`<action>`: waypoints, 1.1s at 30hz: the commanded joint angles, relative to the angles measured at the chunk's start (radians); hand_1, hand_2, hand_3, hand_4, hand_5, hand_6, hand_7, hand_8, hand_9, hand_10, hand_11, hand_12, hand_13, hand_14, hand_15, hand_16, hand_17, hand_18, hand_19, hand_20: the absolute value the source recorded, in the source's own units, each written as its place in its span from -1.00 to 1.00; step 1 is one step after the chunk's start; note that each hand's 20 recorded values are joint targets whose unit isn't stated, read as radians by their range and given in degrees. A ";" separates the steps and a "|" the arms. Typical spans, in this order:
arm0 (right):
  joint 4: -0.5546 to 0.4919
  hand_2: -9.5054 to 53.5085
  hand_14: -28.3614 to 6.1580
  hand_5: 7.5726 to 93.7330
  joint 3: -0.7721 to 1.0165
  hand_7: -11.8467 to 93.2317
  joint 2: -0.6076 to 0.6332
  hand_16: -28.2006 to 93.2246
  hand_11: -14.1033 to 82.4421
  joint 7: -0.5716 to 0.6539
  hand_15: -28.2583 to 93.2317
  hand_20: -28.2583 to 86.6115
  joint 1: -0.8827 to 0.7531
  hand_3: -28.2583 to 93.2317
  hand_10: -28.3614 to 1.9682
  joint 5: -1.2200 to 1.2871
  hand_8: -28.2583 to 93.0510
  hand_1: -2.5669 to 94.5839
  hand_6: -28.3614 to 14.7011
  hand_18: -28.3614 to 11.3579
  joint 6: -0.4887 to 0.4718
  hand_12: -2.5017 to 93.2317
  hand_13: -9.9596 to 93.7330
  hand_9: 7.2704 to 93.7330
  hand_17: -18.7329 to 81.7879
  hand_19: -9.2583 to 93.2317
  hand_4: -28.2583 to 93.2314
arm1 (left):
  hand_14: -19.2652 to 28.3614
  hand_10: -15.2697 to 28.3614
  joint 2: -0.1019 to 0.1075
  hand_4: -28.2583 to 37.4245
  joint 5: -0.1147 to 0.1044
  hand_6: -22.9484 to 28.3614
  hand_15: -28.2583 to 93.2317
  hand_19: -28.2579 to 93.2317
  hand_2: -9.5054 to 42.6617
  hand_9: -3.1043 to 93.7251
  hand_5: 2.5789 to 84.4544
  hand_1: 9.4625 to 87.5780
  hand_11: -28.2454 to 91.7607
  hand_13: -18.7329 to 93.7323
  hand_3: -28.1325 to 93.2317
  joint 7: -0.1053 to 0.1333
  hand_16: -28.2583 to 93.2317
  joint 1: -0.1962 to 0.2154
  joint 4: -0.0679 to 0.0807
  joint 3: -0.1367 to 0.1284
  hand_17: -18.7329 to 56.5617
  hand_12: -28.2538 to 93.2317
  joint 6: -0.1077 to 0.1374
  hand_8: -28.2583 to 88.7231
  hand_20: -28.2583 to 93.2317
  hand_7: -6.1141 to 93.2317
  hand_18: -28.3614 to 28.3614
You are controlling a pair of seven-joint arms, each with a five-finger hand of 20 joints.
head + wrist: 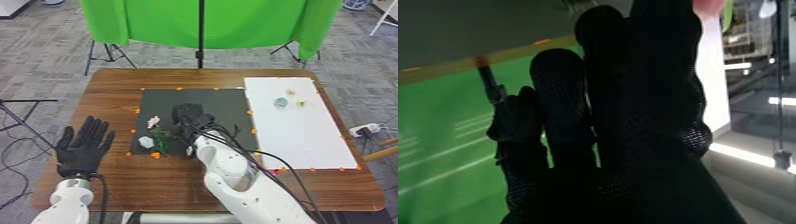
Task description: Arrange flowers
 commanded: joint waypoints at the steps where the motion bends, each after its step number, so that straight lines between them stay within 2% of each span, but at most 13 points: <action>1: -0.026 -1.00 -0.17 0.45 0.020 -0.37 -0.005 -0.10 -0.34 0.001 0.60 0.39 -0.003 -1.00 0.14 0.044 -0.67 0.81 0.27 -0.82 0.014 -0.28 0.36 0.76 -0.06 0.89 0.04 | 0.48 0.45 -0.003 -1.00 -0.005 0.32 0.13 0.07 -0.09 -0.11 0.13 -0.53 -0.09 -0.13 0.73 -0.017 -0.66 -0.008 0.019 0.009 -0.72 -0.35 0.016 -0.70 -0.33 -0.52 0.50; 3: -0.044 -1.00 -0.17 0.45 0.029 -0.39 -0.001 -0.10 -0.32 0.010 0.59 0.39 -0.011 -1.00 0.12 0.062 -0.68 0.76 0.26 -0.82 0.007 -0.33 0.36 0.74 -0.07 0.88 0.14 | 0.48 0.44 -0.006 -1.00 -0.001 0.32 0.13 0.07 -0.09 -0.11 0.13 -0.53 -0.09 -0.13 0.73 -0.024 -0.67 -0.007 0.018 0.008 -0.72 -0.35 0.015 -0.70 -0.33 -0.51 0.50; 4: -0.057 -1.00 -0.17 0.45 0.035 -0.40 0.001 -0.11 -0.30 0.015 0.58 0.40 -0.017 -0.15 0.09 0.074 -0.71 0.37 0.26 -0.83 0.011 -0.40 0.37 0.73 -0.07 0.88 -0.44 | 0.48 0.44 -0.006 -1.00 -0.001 0.32 0.13 0.07 -0.09 -0.11 0.13 -0.53 -0.09 -0.13 0.73 -0.024 -0.67 -0.002 0.015 0.006 -0.72 -0.35 0.011 -0.70 -0.33 -0.51 0.50; 5: -0.067 -1.00 -0.18 0.44 0.048 -0.40 0.004 -0.11 -0.25 0.019 0.58 0.40 -0.022 0.30 0.05 0.068 -0.73 0.16 0.26 -0.83 0.018 -0.45 0.36 0.71 -0.07 0.87 -0.73 | 0.49 0.44 -0.009 -1.00 0.001 0.32 0.13 0.07 -0.08 -0.11 0.13 -0.53 -0.09 -0.13 0.73 -0.026 -0.67 -0.002 0.015 0.005 -0.72 -0.35 0.011 -0.70 -0.33 -0.51 0.50; 6: -0.077 -1.00 -0.22 0.41 0.063 -0.41 0.013 -0.10 -0.21 0.020 0.59 0.39 -0.023 0.60 -0.03 0.067 -0.75 -0.01 0.23 -0.84 0.037 -0.48 0.33 0.67 -0.08 0.86 -0.91 | 0.49 0.45 -0.012 -1.00 0.004 0.32 0.13 0.07 -0.08 -0.11 0.13 -0.54 -0.09 -0.13 0.73 -0.029 -0.67 -0.003 0.015 0.004 -0.72 -0.35 0.008 -0.70 -0.33 -0.52 0.50; 7: -0.082 -1.00 -0.24 0.39 0.087 -0.41 0.019 -0.10 -0.18 0.021 0.60 0.38 -0.025 0.72 -0.07 0.067 -0.76 -0.09 0.21 -0.84 0.049 -0.50 0.32 0.65 -0.09 0.85 -0.98 | 0.49 0.44 -0.013 -1.00 0.004 0.32 0.13 0.07 -0.08 -0.11 0.13 -0.54 -0.09 -0.13 0.73 -0.029 -0.67 -0.009 0.020 0.007 -0.72 -0.35 0.007 -0.70 -0.33 -0.52 0.50; 11: -0.142 -1.00 -0.30 0.34 0.192 -0.43 0.101 -0.12 -0.17 0.081 0.61 0.36 -0.039 0.78 -0.19 0.082 -0.75 -0.14 0.15 -0.84 0.025 -0.53 0.26 0.51 -0.09 0.85 -1.00 | 0.49 0.44 -0.013 -1.00 0.012 0.32 0.13 0.07 -0.08 -0.12 0.13 -0.54 -0.09 -0.13 0.73 -0.016 -0.67 0.015 0.003 -0.004 -0.72 -0.35 -0.007 -0.70 -0.33 -0.52 0.50; 17: -0.100 -1.00 -0.32 0.21 0.362 -0.42 0.228 -0.24 -0.30 0.119 0.50 0.32 -0.050 0.81 -0.32 0.088 -0.76 -0.15 0.12 -0.78 0.018 -0.60 0.11 0.21 -0.11 0.85 -1.00 | 0.49 0.44 -0.012 -1.00 0.014 0.32 0.13 0.07 -0.08 -0.12 0.12 -0.54 -0.10 -0.13 0.73 0.012 -0.67 0.056 -0.020 -0.020 -0.72 -0.35 -0.023 -0.69 -0.33 -0.52 0.50; 22: -0.052 -1.00 -0.33 0.15 0.448 -0.41 0.296 -0.33 -0.33 0.155 0.34 0.23 -0.073 0.83 -0.35 0.129 -0.77 -0.16 0.11 -0.75 0.008 -0.62 0.04 0.12 -0.16 0.74 -1.00 | 0.48 0.44 -0.013 -1.00 0.013 0.32 0.13 0.07 -0.08 -0.12 0.12 -0.55 -0.10 -0.13 0.73 0.027 -0.66 0.078 -0.029 -0.032 -0.72 -0.35 -0.019 -0.69 -0.33 -0.53 0.50; 25: -0.003 -1.00 -0.29 0.13 0.475 -0.40 0.305 -0.34 -0.34 0.122 0.29 0.16 -0.077 0.85 -0.34 0.129 -0.77 -0.16 0.11 -0.71 -0.023 -0.62 0.03 0.11 -0.20 0.67 -1.00 | 0.48 0.44 -0.016 -1.00 0.011 0.32 0.13 0.07 -0.07 -0.12 0.12 -0.55 -0.10 -0.13 0.73 0.037 -0.66 0.091 -0.037 -0.036 -0.72 -0.35 0.000 -0.69 -0.33 -0.53 0.50; 26: 0.015 -1.00 -0.29 0.12 0.476 -0.40 0.306 -0.34 -0.34 0.126 0.28 0.16 -0.073 0.85 -0.32 0.116 -0.77 -0.15 0.12 -0.71 -0.019 -0.62 0.02 0.09 -0.20 0.66 -1.00 | 0.48 0.44 -0.016 -1.00 0.010 0.32 0.13 0.07 -0.07 -0.12 0.12 -0.55 -0.10 -0.13 0.73 0.038 -0.66 0.092 -0.036 -0.035 -0.72 -0.35 -0.009 -0.69 -0.33 -0.52 0.50; 30: 0.064 -1.00 -0.27 0.07 0.474 -0.38 0.306 -0.34 -0.37 0.144 0.23 0.14 -0.069 0.87 -0.29 0.104 -0.78 -0.14 0.12 -0.71 0.001 -0.63 -0.01 0.01 -0.20 0.66 -1.00 | 0.48 0.43 -0.017 -1.00 0.016 0.32 0.13 0.07 -0.07 -0.12 0.12 -0.55 -0.10 -0.13 0.73 0.032 -0.66 0.085 -0.031 -0.026 -0.72 -0.35 -0.007 -0.69 -0.33 -0.52 0.50; 33: 0.077 -1.00 -0.26 0.02 0.480 -0.38 0.299 -0.34 -0.38 0.111 0.21 0.14 -0.075 0.86 -0.24 0.098 -0.79 -0.13 0.14 -0.70 -0.066 -0.64 -0.01 -0.03 -0.19 0.69 -1.00 | 0.48 0.43 -0.019 -1.00 0.009 0.32 0.13 0.07 -0.07 -0.12 0.12 -0.55 -0.09 -0.13 0.73 0.032 -0.66 0.081 -0.029 -0.021 -0.72 -0.35 0.002 -0.69 -0.33 -0.52 0.50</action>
